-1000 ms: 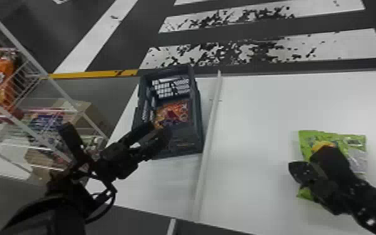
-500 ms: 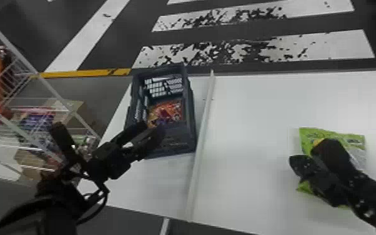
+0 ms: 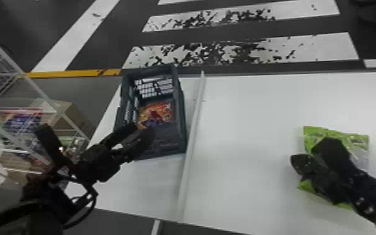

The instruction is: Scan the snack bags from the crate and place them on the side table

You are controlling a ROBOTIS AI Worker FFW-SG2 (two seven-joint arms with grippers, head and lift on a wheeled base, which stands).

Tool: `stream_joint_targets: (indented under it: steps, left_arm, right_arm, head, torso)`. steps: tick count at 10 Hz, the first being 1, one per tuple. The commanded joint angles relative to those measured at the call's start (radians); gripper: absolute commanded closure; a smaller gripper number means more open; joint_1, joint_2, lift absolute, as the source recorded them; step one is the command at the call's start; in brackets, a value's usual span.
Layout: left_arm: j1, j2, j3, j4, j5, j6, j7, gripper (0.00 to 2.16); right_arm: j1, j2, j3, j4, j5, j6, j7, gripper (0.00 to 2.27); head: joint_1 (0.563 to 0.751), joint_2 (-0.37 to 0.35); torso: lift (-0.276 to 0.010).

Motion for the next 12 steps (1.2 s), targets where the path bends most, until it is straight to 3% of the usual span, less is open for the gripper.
stream_joint_targets:
  steps: [1,7,8,10,12]
  left_arm:
    - [-0.001,-0.003,-0.002,0.001,0.0,0.002,0.0,0.08]
    - [-0.009,-0.003,-0.002,0.005,-0.005,0.002,0.002,0.08]
    - [-0.011,-0.003,-0.002,0.005,-0.005,0.002,0.002,0.08]
    - [-0.011,-0.003,-0.001,0.005,-0.003,0.002,0.0,0.08]
    - [-0.009,-0.003,0.001,0.01,-0.002,-0.001,-0.002,0.08]
  right_arm:
    - [0.004,-0.014,-0.005,-0.002,-0.001,-0.003,0.004,2.16]
    - [0.055,-0.025,-0.034,-0.066,-0.018,-0.015,0.024,2.16]
    - [0.09,-0.025,-0.059,-0.126,-0.06,-0.037,0.022,2.15]
    - [0.15,-0.015,-0.178,-0.301,-0.181,-0.021,0.01,1.82]
    - [0.177,-0.015,-0.303,-0.4,-0.242,0.055,0.011,1.82]
  head:
    - [0.695,0.254]
    - [0.695,0.244]
    - [0.695,0.244]
    - [0.695,0.249]
    - [0.695,0.215]
  torso:
    - [-0.094]
    - [-0.094]
    - [-0.094]
    - [-0.094]
    - [-0.094]
